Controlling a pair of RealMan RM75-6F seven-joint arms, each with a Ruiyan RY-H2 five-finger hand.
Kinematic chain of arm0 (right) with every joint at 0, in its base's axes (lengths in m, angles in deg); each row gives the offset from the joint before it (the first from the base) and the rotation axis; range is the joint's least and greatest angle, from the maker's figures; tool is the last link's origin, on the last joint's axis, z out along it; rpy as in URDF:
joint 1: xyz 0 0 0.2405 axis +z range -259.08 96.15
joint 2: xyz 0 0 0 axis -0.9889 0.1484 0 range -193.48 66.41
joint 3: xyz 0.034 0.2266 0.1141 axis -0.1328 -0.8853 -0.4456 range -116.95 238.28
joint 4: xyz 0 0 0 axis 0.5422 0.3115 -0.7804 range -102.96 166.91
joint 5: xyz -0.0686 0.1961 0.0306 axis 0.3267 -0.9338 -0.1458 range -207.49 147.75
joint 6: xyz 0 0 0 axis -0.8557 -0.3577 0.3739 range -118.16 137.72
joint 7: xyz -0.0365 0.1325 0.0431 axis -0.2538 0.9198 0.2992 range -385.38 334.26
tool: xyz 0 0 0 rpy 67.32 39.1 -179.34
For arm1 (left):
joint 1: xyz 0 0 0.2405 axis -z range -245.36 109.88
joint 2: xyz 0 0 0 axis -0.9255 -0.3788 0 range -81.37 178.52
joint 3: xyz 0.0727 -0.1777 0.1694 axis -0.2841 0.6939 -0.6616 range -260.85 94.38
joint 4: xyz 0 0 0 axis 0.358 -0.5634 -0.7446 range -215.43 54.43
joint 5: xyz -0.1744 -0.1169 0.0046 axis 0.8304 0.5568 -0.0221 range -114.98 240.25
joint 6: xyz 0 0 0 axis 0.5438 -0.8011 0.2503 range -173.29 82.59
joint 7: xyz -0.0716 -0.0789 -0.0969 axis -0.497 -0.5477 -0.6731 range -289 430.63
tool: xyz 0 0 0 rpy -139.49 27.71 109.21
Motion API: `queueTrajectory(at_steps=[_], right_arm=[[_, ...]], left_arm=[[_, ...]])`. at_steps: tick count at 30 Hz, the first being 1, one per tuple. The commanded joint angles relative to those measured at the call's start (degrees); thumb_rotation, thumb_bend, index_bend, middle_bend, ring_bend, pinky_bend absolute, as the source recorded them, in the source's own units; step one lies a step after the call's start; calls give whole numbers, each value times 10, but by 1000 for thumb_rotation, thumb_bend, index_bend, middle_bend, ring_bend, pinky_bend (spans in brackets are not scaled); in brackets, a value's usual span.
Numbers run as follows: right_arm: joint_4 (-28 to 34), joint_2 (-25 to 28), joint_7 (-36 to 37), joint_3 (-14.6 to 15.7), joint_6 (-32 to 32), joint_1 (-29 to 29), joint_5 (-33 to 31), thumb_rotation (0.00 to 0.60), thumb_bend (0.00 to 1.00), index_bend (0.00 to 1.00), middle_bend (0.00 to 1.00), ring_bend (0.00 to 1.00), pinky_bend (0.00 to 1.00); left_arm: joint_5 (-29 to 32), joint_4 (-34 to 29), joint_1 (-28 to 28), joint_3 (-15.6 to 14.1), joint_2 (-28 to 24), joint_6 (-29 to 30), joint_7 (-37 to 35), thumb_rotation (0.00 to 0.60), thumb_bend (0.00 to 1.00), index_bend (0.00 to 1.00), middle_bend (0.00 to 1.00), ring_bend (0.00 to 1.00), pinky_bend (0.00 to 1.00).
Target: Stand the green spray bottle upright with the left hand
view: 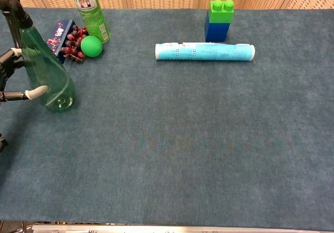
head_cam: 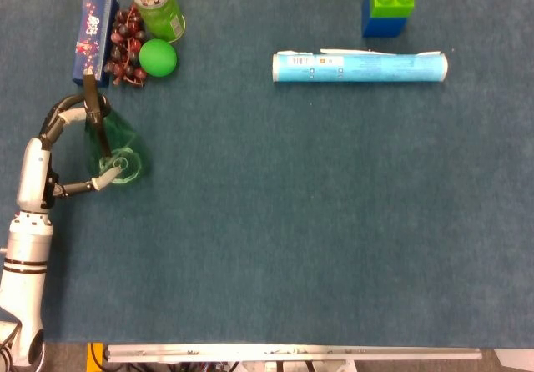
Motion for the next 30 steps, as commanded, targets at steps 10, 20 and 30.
queueTrajectory(at_steps=[10,20,30], right_arm=[[-1,1,3,0,0,-1,0,600,96,485,338,255,359],[-1,1,4,0,-1,0,0,600,96,485,338,255,359],[-2,1,4,0,-1,-1,0,600,96,484,338,255,359]], left_arm=[[2,-4,-1,0,-5,-6,-6,600,74,266,59,101,181],[5,-7,-5,3,-8,-4,-10,600,74,259,56,100,180],[6,-9,-11,3,-12,-1,-12,600,73,259,51,100,179]])
